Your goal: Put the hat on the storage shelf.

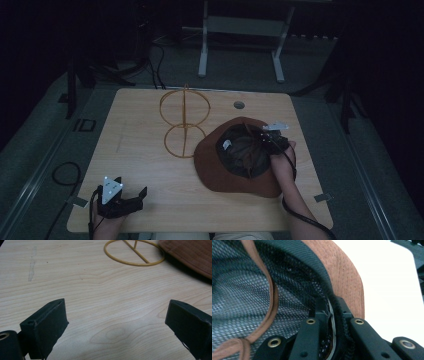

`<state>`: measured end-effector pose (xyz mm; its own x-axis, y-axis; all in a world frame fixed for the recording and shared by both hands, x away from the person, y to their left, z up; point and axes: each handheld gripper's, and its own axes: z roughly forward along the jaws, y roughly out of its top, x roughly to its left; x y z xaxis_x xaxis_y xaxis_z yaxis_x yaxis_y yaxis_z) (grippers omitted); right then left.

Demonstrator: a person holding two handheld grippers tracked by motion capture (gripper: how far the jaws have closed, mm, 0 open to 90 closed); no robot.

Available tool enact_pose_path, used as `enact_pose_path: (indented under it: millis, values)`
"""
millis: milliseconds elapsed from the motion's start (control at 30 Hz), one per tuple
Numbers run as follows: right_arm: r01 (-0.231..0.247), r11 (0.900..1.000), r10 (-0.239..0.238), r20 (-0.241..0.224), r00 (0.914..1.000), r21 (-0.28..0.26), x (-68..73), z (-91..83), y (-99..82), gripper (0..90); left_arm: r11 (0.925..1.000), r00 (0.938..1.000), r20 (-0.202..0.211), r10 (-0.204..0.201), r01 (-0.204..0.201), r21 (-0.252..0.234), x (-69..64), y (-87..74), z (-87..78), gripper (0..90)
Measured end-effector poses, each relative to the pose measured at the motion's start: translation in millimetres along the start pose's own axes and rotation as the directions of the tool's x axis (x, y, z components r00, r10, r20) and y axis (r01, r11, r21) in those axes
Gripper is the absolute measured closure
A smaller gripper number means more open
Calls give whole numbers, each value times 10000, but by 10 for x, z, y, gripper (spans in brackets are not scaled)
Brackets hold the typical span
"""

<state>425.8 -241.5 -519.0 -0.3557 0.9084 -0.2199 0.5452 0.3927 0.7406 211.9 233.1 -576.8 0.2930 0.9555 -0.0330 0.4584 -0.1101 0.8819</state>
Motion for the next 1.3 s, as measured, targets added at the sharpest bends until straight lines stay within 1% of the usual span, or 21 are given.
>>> enact_pose_path:
  millis: [33, 200, 333, 400, 433, 533, 633, 700, 767, 800, 867, 900, 933, 967, 1067, 1167, 1267, 1300]
  values:
    - [-113, 9998, 112, -55, 9999, -144, -26, -46, 15, 840, 10000, 10000, -14, -15, 15, -21, -7, 3, 2, 43]
    - [-424, 9968, 406, -273, 9988, -674, -145, -282, 89, 842, 10000, 9996, 271, 42, -41, -50, -54, 40, 8, 43]
    - [-703, 9913, 662, -406, 9970, -1117, -234, -467, 134, 842, 9997, 9980, 580, 255, -254, -18, -139, 114, 4, 43]
    - [-845, 9878, 784, -505, 9956, -1305, -274, -556, 158, 842, 9993, 9955, 876, 375, -373, -36, -199, 167, -1, 43]
    - [-861, 9864, 800, -486, 9956, -1401, -286, -601, 170, 842, 9988, 9946, 922, 480, -478, -40, -237, 198, -4, 43]
    - [-889, 9817, 812, -525, 9953, -1682, -311, -727, 209, 842, 9974, 9899, 1219, 720, -705, -173, -334, 291, -22, 43]
    - [-928, 9756, 829, -580, 9949, -1988, -332, -847, 240, 842, 9968, 9846, 1572, 769, -727, -323, -415, 403, -28, 43]
    - [-995, 9712, 879, -625, 9942, -2163, -345, -917, 253, 841, 9962, 9797, 1827, 824, -757, -432, -475, 490, -16, 43]
    - [-1003, 9694, 884, -623, 9941, -2240, -349, -966, 255, 842, 9953, 9754, 2005, 921, -839, -490, -527, 579, 21, 43]
    - [-1021, 9685, 894, -656, 9938, -2271, -352, -981, 250, 841, 9955, 9731, 2124, 897, -810, -492, -554, 623, 42, 43]
    - [-1150, 9668, 979, -851, 9916, -2280, -362, -1001, 233, 841, 9948, 9702, 2217, 983, -897, -487, -618, 712, 96, 43]
    - [-1222, 9657, 1042, -890, 9906, -2293, -361, -1011, 222, 842, 9942, 9659, 2365, 1052, -965, -480, -656, 757, 121, 43]
    - [-1258, 9651, 1065, -944, 9898, -2295, -359, -1022, 211, 841, 9927, 9620, 2455, 1192, -1115, -449, -705, 800, 151, 43]
    - [-1278, 9641, 1071, -995, 9893, -2328, -357, -1031, 199, 841, 9899, 9591, 2451, 1418, -1352, -435, -758, 840, 177, 43]
    - [-1338, 9622, 1099, -1113, 9877, -2372, -340, -1054, 159, 841, 9845, 9481, 2654, 1752, -1695, -446, -910, 945, 264, 43]
    - [-1376, 9611, 1091, -1282, 9857, -2396, -323, -1071, 119, 841, 9797, 9350, 2931, 1999, -1954, -448, -1046, 1033, 351, 43]
    - [-1337, 9615, 1031, -1360, 9853, -2400, -299, -1082, 87, 841, 9726, 9201, 3166, 2307, -2274, -480, -1181, 1115, 435, 43]
    - [-1344, 9611, 1035, -1367, 9852, -2412, -294, -1085, 77, 841, 9717, 9152, 3276, 2345, -2308, -506, -1226, 1142, 463, 43]
